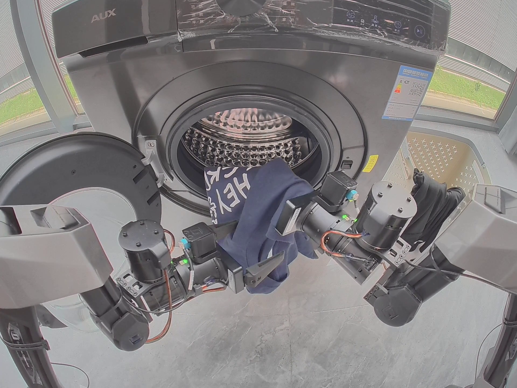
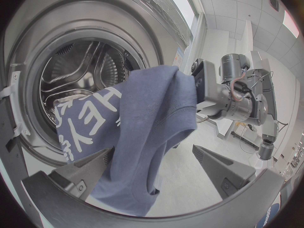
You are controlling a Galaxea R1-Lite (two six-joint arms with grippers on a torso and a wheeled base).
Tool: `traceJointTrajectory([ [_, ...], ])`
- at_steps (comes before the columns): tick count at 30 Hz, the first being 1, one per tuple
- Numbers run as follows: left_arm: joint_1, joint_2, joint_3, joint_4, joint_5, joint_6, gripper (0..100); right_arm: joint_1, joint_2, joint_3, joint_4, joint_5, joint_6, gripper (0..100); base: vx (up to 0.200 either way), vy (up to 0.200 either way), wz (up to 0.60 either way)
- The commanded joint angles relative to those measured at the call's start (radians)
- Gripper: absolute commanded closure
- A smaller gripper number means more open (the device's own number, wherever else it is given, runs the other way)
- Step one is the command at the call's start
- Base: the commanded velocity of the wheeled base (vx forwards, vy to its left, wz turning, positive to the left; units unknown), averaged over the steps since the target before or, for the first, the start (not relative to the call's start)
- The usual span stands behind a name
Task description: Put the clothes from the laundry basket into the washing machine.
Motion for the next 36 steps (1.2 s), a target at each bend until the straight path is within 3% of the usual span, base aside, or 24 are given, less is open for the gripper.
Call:
traceJointTrajectory([
  [1, -0.004, 0.077, -0.065, 0.001, 0.001, -0.003, 0, 0.011, 0.007, -0.003, 0.0, 0.0, 0.0, 100, 0.0, 0.0, 0.0],
  [8, 0.005, 0.163, -0.122, -0.001, 0.014, 0.009, 0, 0.033, 0.004, -0.004, 0.001, -0.002, 0.0, 100, 0.0, 0.0, 0.0],
  [10, 0.022, 0.207, -0.186, -0.001, 0.062, 0.011, 0, 0.045, -0.001, -0.003, 0.003, -0.005, 0.0, 100, 0.0, 0.0, 0.0],
  [16, 0.039, 0.266, -0.286, 0.001, 0.111, 0.011, 0, 0.062, -0.005, 0.011, 0.003, -0.013, 0.0, 100, 0.0, 0.0, 0.0],
  [30, 0.047, 0.313, -0.364, 0.002, 0.12, 0.005, 0, 0.08, -0.019, 0.027, 0.003, -0.014, 0.004, 100, 0.0, 0.0, 0.0],
  [33, 0.045, 0.315, -0.367, 0.001, 0.142, 0.005, 0, 0.08, -0.019, 0.028, 0.003, -0.014, 0.004, 100, 0.0, 0.0, 0.0],
  [34, 0.045, 0.315, -0.367, 0.001, 0.151, 0.005, 100, 0.08, -0.021, 0.028, 0.003, -0.014, 0.006, 100, 0.0, 0.0, 0.0],
  [36, 0.045, 0.312, -0.369, -0.001, 0.154, 0.0, 100, 0.079, -0.022, 0.031, 0.003, -0.02, 0.006, 100, 0.0, 0.0, 0.0],
])
